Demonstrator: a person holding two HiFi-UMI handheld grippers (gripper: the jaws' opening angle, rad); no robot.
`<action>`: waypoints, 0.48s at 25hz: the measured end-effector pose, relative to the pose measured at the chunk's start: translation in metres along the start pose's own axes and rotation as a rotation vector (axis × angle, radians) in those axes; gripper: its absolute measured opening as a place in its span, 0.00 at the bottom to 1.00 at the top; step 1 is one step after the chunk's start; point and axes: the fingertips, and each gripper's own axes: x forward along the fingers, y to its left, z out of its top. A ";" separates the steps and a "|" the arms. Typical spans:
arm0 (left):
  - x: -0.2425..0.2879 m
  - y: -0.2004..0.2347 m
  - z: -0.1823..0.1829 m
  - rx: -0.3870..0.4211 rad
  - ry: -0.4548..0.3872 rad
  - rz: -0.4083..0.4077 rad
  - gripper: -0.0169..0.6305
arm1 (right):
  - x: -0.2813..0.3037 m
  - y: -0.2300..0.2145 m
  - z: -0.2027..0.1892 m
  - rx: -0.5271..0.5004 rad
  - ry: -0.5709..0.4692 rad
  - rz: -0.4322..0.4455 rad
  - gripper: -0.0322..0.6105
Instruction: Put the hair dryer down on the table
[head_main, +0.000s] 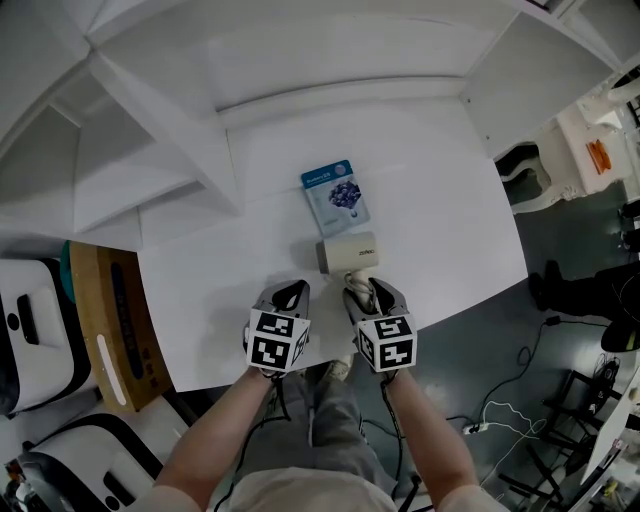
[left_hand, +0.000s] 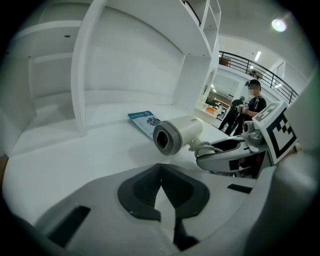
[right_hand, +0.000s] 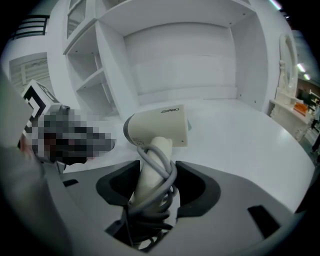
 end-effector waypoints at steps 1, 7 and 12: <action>0.000 0.001 -0.001 -0.003 0.003 0.001 0.05 | 0.002 0.000 -0.002 0.002 0.011 0.003 0.41; 0.003 0.001 -0.005 0.007 0.022 0.005 0.05 | 0.007 0.002 -0.008 -0.014 0.067 0.010 0.41; 0.004 0.004 -0.010 -0.014 0.037 -0.003 0.05 | 0.011 0.002 -0.011 0.006 0.079 0.009 0.41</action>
